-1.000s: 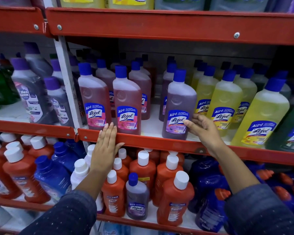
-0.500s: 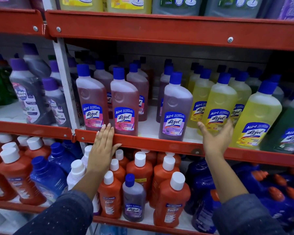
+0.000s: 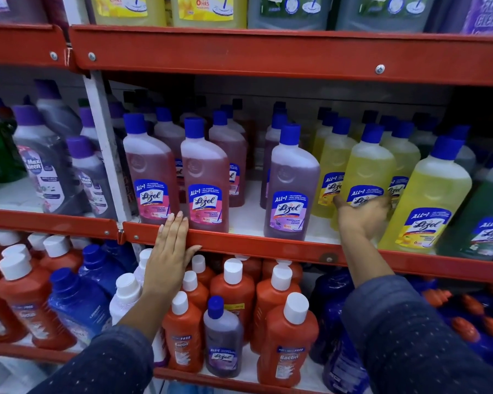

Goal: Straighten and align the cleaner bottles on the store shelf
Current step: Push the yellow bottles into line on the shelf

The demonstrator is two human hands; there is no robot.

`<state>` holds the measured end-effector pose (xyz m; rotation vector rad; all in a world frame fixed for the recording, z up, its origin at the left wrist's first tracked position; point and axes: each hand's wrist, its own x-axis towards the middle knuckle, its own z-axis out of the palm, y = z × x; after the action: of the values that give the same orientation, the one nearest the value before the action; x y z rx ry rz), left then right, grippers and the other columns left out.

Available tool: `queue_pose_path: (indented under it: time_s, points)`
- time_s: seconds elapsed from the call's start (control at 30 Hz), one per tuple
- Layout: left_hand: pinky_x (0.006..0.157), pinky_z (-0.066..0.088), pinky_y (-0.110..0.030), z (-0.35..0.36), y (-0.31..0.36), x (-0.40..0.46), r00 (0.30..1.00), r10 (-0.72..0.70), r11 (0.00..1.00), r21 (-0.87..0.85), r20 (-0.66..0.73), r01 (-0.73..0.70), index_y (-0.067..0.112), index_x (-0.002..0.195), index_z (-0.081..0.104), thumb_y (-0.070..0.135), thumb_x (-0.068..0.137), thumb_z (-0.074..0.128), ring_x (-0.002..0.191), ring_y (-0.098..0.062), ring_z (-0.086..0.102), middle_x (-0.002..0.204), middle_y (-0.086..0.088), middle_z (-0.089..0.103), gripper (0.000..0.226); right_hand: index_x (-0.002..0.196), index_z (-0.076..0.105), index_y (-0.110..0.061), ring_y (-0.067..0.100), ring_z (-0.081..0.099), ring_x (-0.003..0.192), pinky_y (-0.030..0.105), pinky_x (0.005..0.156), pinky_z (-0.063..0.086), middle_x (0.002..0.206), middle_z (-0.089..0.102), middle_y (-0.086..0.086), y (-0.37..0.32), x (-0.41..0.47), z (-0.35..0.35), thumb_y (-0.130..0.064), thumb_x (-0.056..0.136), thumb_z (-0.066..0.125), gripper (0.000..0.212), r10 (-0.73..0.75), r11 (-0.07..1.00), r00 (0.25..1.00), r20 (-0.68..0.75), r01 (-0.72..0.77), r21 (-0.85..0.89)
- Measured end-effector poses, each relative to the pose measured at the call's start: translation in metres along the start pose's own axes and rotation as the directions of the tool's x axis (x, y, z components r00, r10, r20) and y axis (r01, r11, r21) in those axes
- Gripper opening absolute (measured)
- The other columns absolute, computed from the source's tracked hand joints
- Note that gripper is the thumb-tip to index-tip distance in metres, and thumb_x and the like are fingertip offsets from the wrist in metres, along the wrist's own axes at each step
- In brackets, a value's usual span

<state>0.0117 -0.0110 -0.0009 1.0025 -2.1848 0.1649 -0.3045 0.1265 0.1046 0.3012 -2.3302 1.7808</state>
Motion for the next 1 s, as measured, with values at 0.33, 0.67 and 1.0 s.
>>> queue_pose_path:
  time_s: [0.33,0.67,1.0]
  points:
    - [0.120,0.005,-0.028,0.001,0.000,0.000,0.999,0.019,1.000,-0.010,-0.030,-0.019,0.003,0.141,0.033,0.051,0.096,0.027,0.140,-0.028,0.028,0.146,-0.018,0.041,0.066,0.143,0.030,-0.001,0.036,0.037,0.138,0.046,0.115,0.033,0.148,0.041,0.021,0.011,-0.032,-0.015,-0.031,0.063,0.085,0.102,-0.100,0.994,0.995,-0.023,0.101,0.047]
    - [0.115,0.025,-0.045,0.004,0.012,-0.003,0.996,-0.064,0.998,0.002,-0.061,0.064,0.003,0.145,0.027,0.051,0.092,0.030,0.143,-0.029,0.023,0.152,-0.017,0.032,0.071,0.149,0.022,-0.004,0.034,0.034,0.140,0.046,0.115,0.032,0.153,0.035,0.017,0.014,-0.051,-0.027,-0.032,0.067,0.081,0.104,-0.124,0.991,0.992,-0.009,0.124,0.040]
    - [0.117,0.023,-0.044,0.012,0.105,-0.012,0.977,0.072,0.981,-0.162,-0.199,-0.105,0.000,0.142,0.032,0.035,0.097,0.043,0.142,-0.027,0.025,0.150,-0.019,0.034,0.058,0.151,0.023,-0.011,0.022,0.029,0.144,0.027,0.115,0.025,0.156,0.030,0.010,0.039,-0.060,-0.052,-0.045,0.079,0.072,0.094,-0.252,0.946,0.964,0.083,0.228,0.229]
